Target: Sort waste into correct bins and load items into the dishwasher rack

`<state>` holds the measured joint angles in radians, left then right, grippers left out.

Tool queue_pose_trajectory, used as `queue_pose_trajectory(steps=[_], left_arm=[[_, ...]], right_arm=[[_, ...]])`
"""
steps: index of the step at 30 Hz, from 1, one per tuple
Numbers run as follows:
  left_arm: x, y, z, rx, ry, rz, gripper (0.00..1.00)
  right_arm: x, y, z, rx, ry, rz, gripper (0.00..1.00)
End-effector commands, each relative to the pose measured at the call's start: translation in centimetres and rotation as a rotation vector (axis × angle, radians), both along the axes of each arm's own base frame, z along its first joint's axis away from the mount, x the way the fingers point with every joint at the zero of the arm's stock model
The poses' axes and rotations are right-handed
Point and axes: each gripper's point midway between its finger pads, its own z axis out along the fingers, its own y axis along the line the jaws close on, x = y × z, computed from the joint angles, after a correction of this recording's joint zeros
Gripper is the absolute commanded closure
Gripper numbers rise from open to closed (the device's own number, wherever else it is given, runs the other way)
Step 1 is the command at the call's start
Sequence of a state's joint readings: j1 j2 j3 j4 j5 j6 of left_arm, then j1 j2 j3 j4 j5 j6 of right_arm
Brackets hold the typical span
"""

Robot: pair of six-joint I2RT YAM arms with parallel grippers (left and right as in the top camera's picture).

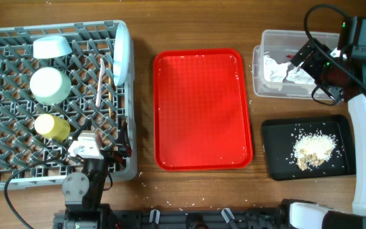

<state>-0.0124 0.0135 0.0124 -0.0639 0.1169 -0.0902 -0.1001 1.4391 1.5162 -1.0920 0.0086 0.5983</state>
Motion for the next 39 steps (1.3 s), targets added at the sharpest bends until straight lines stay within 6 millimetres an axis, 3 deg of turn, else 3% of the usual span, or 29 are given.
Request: queue_pose_trajectory(steps=[1, 7, 11, 13, 15, 17, 20, 23, 25, 29, 39], left_arm=[[0.0, -0.1, -0.2, 0.016, -0.002, -0.008, 0.0], [0.0, -0.1, -0.2, 0.015, -0.002, -0.008, 0.0], [0.0, -0.1, -0.2, 0.016, -0.002, -0.008, 0.0], [0.0, -0.1, -0.2, 0.016, -0.002, -0.008, 0.0], [0.0, -0.1, -0.2, 0.016, -0.002, -0.008, 0.0], [0.0, -0.1, -0.2, 0.016, -0.002, -0.008, 0.0], [0.0, -0.1, -0.2, 0.016, -0.002, -0.008, 0.0], [0.0, -0.1, -0.2, 0.015, -0.002, -0.008, 0.0], [0.0, -0.1, -0.2, 0.016, -0.002, -0.008, 0.0], [0.0, -0.1, -0.2, 0.015, -0.002, -0.008, 0.0], [0.0, -0.1, -0.2, 0.016, -0.002, -0.008, 0.0]], right_arm=[[0.3, -0.4, 0.4, -0.011, -0.012, -0.016, 0.0], [0.4, -0.4, 0.2, -0.014, -0.005, -0.014, 0.0], [0.0, -1.5, 1.0, -0.075, -0.024, -0.049, 0.0], [0.3, -0.8, 2.1, -0.101, -0.078, 0.004, 0.0], [0.4, 2.2, 5.1, -0.215, -0.29, 0.201, 0.0], [-0.5, 2.5, 5.4, -0.239, -0.352, 0.225, 0.0], [-1.8, 2.5, 4.7, -0.251, -0.442, 0.22, 0.0], [-2.9, 4.4, 3.4, -0.291, -0.568, 0.377, 0.0], [-3.9, 5.7, 2.0, -0.312, -0.657, 0.469, 0.0], [-6.4, 6.2, -0.7, -0.327, -0.79, 0.478, 0.0], [-11.2, 7.4, -1.1, -0.434, -1.077, 0.542, 0.0]])
